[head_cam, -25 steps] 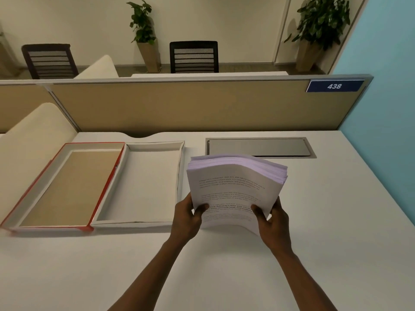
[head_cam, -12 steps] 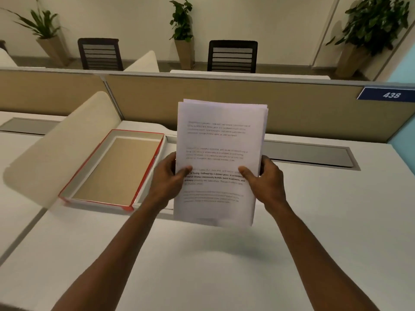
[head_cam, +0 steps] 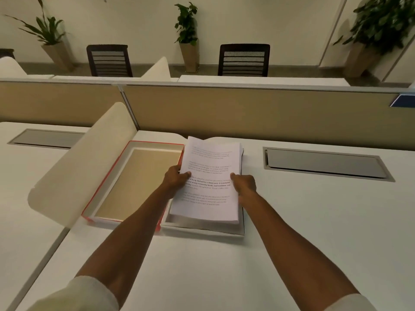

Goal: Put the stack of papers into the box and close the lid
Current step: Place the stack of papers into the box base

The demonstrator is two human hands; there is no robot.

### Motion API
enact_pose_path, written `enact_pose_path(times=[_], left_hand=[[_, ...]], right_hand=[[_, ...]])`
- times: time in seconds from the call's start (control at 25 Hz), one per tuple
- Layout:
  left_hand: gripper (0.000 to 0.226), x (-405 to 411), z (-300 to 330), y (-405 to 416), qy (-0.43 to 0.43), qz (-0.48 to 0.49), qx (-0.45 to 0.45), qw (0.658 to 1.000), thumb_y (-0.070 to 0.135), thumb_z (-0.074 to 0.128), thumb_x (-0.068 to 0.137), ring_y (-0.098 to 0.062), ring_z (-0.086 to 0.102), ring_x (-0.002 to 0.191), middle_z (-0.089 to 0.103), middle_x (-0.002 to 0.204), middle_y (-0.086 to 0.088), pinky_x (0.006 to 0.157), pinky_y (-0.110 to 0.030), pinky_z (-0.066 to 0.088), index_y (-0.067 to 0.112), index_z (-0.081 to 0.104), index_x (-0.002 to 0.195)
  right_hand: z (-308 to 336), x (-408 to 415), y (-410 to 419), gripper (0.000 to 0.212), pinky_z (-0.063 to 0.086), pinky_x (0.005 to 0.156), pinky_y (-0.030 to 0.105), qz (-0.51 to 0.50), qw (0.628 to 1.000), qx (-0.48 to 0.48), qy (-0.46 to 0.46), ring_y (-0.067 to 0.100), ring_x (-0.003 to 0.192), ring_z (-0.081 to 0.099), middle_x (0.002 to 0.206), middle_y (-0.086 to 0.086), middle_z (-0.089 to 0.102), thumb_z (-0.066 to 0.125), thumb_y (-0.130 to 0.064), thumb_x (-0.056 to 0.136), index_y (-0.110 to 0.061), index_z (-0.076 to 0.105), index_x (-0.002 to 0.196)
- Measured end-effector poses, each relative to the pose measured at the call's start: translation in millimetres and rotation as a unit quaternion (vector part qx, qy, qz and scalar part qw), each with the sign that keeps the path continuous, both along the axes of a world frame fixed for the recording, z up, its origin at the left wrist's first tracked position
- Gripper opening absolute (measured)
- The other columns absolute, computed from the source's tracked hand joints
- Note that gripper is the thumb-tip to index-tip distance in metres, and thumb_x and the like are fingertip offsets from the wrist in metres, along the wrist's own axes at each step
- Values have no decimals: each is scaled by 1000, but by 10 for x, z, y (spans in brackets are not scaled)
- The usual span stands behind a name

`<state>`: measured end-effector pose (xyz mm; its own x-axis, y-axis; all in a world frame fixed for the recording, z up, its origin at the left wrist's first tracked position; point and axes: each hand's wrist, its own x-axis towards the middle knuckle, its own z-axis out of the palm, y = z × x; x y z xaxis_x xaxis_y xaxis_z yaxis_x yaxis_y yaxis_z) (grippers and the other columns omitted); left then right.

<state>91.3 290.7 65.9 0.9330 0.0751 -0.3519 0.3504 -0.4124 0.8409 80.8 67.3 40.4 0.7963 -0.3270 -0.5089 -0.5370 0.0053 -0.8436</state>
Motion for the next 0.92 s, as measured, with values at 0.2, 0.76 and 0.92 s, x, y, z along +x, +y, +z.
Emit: enact_pose_path(times=[0.2, 0.76, 0.92], left_hand=[[36, 184, -338, 29, 13, -22, 56, 998, 21, 62, 99, -37, 68, 113, 66, 133, -15, 102, -51, 54, 5, 60, 132], [44, 224, -763, -100, -48, -6, 213, 976, 21, 63, 98, -36, 59, 124, 58, 136, -18, 104, -45, 50, 3, 48, 135], [78, 104, -853, -138, -32, -44, 192, 980, 24, 63, 98, -39, 35, 147, 29, 162, -19, 118, -45, 35, 4, 17, 157]], right_hand=[[-285, 48, 175, 29, 46, 60, 26, 6, 993, -112, 34, 19, 69, 59, 108, 17, 70, 55, -25, 97, 1, 64, 104], [-449, -5, 512, 56, 53, 95, 40, 92, 945, -314, 7, 34, 120, 59, 136, 18, 56, 64, -12, 92, -3, 37, 141], [-497, -75, 526, 76, 51, 98, 40, 138, 929, -343, 2, 34, 124, 54, 140, 19, 49, 69, -10, 87, -4, 24, 149]])
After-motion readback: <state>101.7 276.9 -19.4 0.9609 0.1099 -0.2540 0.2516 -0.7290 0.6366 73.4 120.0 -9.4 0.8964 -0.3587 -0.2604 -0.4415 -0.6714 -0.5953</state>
